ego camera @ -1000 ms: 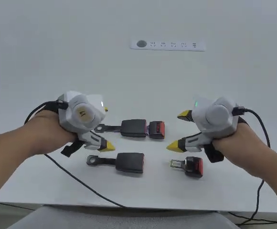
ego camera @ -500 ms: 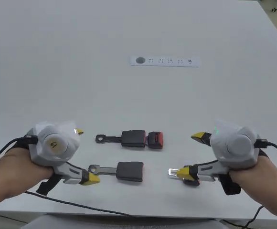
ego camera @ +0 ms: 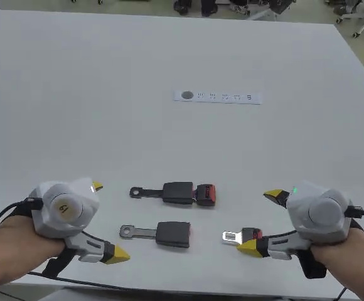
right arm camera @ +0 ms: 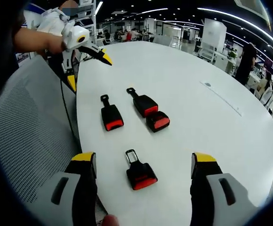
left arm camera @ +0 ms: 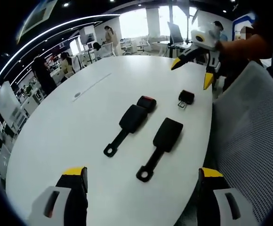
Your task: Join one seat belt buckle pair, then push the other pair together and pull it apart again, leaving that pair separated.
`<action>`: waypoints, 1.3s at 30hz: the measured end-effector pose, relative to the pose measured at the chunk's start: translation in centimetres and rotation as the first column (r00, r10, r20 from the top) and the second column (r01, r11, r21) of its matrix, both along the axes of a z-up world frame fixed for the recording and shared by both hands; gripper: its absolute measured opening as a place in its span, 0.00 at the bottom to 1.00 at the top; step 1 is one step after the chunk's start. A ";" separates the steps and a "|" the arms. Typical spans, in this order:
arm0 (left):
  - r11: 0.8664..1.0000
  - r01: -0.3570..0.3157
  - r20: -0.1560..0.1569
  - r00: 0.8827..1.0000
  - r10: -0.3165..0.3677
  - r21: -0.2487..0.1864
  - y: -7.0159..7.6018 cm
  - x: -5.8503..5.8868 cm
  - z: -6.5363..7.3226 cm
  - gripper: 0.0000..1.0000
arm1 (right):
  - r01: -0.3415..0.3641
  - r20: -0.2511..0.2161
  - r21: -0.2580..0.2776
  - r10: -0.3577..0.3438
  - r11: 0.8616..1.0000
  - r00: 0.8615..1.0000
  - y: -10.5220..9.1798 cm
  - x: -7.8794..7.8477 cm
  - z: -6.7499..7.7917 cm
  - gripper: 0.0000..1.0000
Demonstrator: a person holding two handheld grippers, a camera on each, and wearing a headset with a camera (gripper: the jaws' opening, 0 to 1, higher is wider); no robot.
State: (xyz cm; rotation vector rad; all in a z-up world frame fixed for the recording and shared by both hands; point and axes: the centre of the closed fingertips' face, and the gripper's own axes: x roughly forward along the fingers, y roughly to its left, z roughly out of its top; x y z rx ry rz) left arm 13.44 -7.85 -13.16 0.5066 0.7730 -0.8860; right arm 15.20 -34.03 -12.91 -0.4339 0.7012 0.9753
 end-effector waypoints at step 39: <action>1.000 -0.026 0.023 0.999 0.026 -0.007 -1.4 -0.6 1.4 1.00 | 0.104 0.042 0.027 -0.105 0.994 0.994 -2.8 -0.7 1.3 0.99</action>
